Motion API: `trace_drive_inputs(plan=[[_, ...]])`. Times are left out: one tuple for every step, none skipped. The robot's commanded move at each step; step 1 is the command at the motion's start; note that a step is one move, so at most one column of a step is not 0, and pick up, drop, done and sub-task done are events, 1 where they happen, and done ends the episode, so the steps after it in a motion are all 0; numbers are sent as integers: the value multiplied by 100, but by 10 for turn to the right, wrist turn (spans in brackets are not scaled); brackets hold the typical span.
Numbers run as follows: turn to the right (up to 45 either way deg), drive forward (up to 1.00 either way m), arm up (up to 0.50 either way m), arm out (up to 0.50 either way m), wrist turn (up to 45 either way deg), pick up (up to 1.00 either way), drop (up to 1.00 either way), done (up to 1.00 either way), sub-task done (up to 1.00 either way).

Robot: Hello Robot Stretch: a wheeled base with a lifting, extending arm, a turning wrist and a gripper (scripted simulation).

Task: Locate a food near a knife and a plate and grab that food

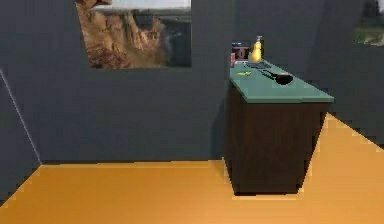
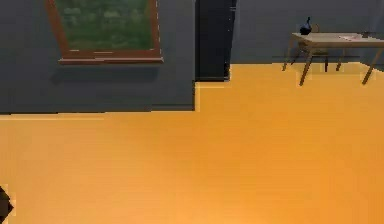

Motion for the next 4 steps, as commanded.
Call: trace_drive_inputs(plan=[[0, 100, 0, 0, 0, 0, 0, 0, 0], [450, 0, 0, 0, 0, 0, 0, 0, 0], [450, 0, 0, 0, 0, 0, 0, 0, 0], [450, 0, 0, 0, 0, 0, 0, 0, 0]])
